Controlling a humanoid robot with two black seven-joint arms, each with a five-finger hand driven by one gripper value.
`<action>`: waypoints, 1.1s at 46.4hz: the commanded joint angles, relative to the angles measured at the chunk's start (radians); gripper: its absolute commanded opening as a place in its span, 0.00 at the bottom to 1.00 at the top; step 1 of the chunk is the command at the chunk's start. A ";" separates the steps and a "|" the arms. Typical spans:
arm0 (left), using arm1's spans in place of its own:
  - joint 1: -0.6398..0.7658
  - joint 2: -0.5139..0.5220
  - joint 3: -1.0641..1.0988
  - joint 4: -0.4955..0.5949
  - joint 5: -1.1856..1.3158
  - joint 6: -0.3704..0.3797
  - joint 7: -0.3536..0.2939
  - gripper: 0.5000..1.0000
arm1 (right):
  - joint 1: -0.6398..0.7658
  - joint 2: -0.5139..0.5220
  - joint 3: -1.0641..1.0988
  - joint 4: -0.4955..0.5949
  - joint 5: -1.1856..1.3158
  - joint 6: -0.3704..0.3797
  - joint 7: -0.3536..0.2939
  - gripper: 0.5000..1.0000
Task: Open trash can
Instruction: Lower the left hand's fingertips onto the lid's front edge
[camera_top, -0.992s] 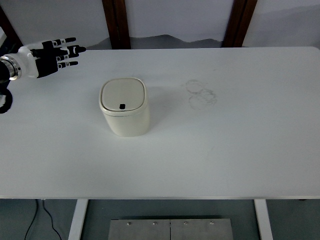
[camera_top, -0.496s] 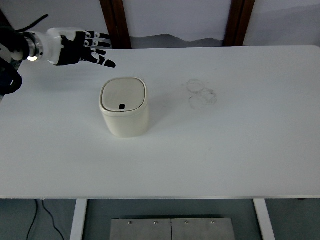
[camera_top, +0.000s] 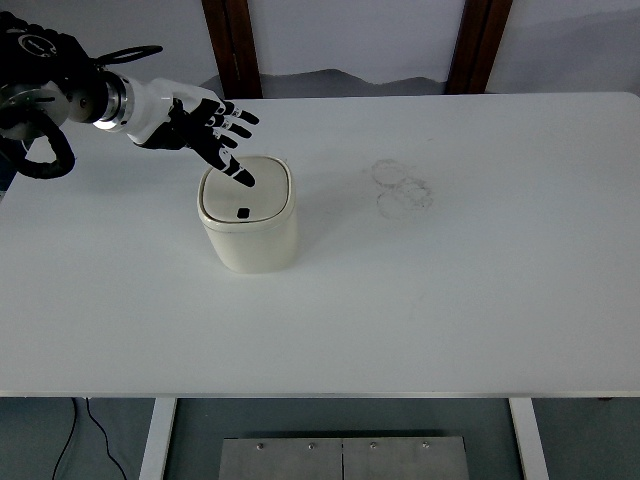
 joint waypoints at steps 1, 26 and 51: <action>-0.031 -0.020 0.011 0.000 0.000 -0.009 0.020 1.00 | 0.000 0.000 0.001 0.000 -0.006 -0.001 0.000 0.99; -0.114 -0.072 0.057 0.003 -0.002 -0.138 0.290 1.00 | 0.000 0.000 0.001 0.000 -0.009 -0.001 0.000 0.99; -0.071 -0.103 0.043 0.017 -0.002 -0.126 0.242 1.00 | 0.000 0.000 0.001 0.000 -0.007 0.001 0.000 0.99</action>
